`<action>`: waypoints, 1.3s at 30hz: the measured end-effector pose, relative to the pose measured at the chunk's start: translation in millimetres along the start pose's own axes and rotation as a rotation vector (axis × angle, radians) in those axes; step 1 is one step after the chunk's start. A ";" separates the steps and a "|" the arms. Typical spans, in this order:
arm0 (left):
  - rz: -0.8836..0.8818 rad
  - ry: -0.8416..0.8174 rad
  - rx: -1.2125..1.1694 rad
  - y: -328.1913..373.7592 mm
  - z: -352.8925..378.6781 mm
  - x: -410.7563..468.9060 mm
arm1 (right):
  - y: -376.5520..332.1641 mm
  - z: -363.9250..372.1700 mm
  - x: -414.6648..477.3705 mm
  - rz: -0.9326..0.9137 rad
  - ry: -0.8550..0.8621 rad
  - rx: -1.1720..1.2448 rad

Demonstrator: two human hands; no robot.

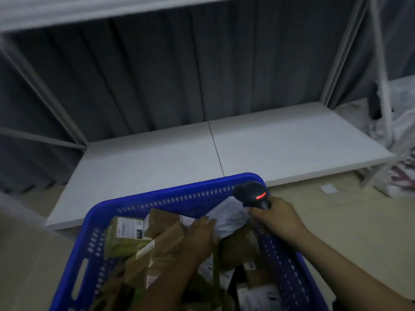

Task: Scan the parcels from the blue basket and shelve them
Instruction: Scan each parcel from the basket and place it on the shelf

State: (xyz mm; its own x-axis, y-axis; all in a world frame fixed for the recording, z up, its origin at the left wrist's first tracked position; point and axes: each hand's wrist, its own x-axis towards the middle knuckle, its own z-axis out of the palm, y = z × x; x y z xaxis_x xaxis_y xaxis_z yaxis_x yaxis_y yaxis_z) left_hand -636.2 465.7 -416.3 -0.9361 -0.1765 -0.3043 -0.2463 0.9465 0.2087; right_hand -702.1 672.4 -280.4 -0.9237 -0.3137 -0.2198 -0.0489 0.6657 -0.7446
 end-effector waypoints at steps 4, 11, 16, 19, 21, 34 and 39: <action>0.017 0.031 -0.033 31.9 36.1 54.6 | 24.5 -17.4 18.8 0.136 0.030 0.141; 0.064 0.062 -0.052 56.5 62.8 115.2 | 38.1 -29.8 40.4 0.227 0.085 0.252; -0.032 0.099 0.042 37.1 74.7 118.3 | 41.7 -29.7 42.5 0.229 0.074 0.252; -0.085 0.109 -0.023 22.8 74.6 112.9 | 38.2 -27.4 40.9 0.207 0.071 0.226; -0.097 0.133 -0.088 17.6 70.2 109.1 | 34.8 -24.0 38.8 0.194 0.069 0.220; -0.008 0.499 -0.637 25.5 -9.0 34.2 | 13.7 -8.8 26.4 0.139 0.032 0.289; 0.001 0.672 -0.928 36.0 -73.2 -17.1 | 5.5 -5.8 23.5 0.156 0.046 0.552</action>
State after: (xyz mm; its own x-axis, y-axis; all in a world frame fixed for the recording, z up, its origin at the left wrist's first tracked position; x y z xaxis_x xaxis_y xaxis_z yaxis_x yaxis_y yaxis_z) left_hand -647.4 483.1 -335.5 -0.8127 -0.5487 0.1958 -0.0749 0.4317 0.8989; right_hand -726.3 672.6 -286.0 -0.9203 -0.2021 -0.3350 0.2836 0.2453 -0.9270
